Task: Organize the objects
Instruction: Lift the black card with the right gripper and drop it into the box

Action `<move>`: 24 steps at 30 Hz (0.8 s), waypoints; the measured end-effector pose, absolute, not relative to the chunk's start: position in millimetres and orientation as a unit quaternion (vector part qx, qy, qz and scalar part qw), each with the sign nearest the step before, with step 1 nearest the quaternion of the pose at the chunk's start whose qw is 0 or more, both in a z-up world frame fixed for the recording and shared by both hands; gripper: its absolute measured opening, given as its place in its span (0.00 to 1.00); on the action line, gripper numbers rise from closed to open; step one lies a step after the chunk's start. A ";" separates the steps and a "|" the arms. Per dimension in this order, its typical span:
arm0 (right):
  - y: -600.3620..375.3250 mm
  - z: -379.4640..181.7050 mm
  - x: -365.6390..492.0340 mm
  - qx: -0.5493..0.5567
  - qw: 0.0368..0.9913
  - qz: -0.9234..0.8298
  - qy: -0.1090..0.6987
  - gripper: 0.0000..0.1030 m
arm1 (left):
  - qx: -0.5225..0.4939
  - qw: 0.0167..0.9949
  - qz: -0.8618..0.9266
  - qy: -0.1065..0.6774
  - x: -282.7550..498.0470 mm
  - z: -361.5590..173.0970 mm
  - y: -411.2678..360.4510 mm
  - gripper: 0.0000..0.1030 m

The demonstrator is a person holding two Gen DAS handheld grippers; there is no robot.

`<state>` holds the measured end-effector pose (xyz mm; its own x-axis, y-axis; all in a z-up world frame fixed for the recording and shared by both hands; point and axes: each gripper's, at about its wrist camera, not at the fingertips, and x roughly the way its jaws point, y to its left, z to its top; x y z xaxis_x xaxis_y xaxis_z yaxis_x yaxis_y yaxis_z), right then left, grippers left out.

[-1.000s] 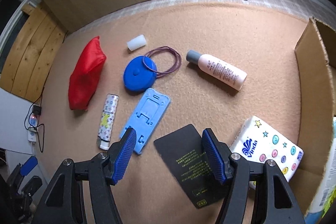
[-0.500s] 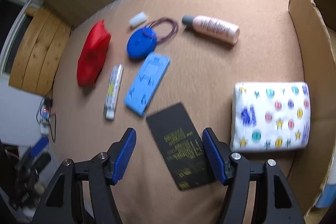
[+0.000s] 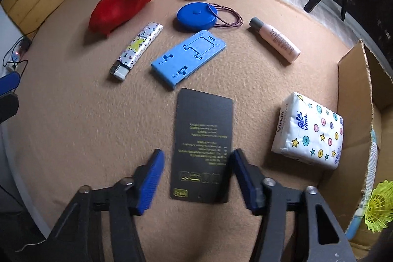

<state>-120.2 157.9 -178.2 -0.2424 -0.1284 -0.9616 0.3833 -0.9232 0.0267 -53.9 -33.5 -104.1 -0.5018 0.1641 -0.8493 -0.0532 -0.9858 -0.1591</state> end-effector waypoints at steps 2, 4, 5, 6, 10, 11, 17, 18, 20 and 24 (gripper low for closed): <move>161.8 -177.6 -120.5 0.592 0.168 -0.782 0.099 0.45 | -0.495 0.061 0.865 -0.057 -54.8 -105.1 -34.5 0.63; 165.7 -176.3 -120.0 0.593 0.167 -0.783 0.089 0.44 | -0.496 0.059 0.864 -0.059 -55.9 -106.4 -35.5 0.63; 165.5 -177.0 -118.8 0.593 0.168 -0.783 0.081 0.44 | -0.497 0.059 0.864 -0.059 -56.4 -107.0 -35.5 0.63; 167.8 -176.0 -117.7 0.593 0.169 -0.784 0.073 0.44 | -0.497 0.058 0.864 -0.059 -56.9 -107.3 -35.9 0.63; 178.3 -165.5 -108.0 0.583 0.172 -0.793 0.048 0.44 | -0.499 0.057 0.863 -0.061 -59.2 -108.8 -36.4 0.63; 181.8 -159.6 -105.6 0.577 0.173 -0.797 0.042 0.44 | -0.499 0.057 0.863 -0.061 -59.5 -109.1 -36.2 0.63; 211.2 -122.0 -96.2 0.542 0.165 -0.824 0.007 0.44 | -0.504 0.061 0.859 -0.061 -64.6 -113.6 -29.2 0.63; 217.9 -116.6 -98.4 0.536 0.161 -0.829 0.001 0.44 | -0.504 0.062 0.859 -0.060 -65.5 -114.0 -27.4 0.63; 231.5 -103.7 -97.6 0.523 0.153 -0.838 -0.012 0.44 | -0.505 0.066 0.859 -0.057 -67.9 -114.6 -21.5 0.63; 262.4 -83.0 -106.3 0.500 0.127 -0.856 -0.025 0.44 | -0.506 0.072 0.858 -0.051 -72.7 -115.0 -11.0 0.63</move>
<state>-106.3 262.4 -83.0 -0.4672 -0.2427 -0.8502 0.1931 -0.9664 0.1698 -72.7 -11.0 -115.0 -0.4771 0.1755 -0.8612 -0.0725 -0.9844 -0.1604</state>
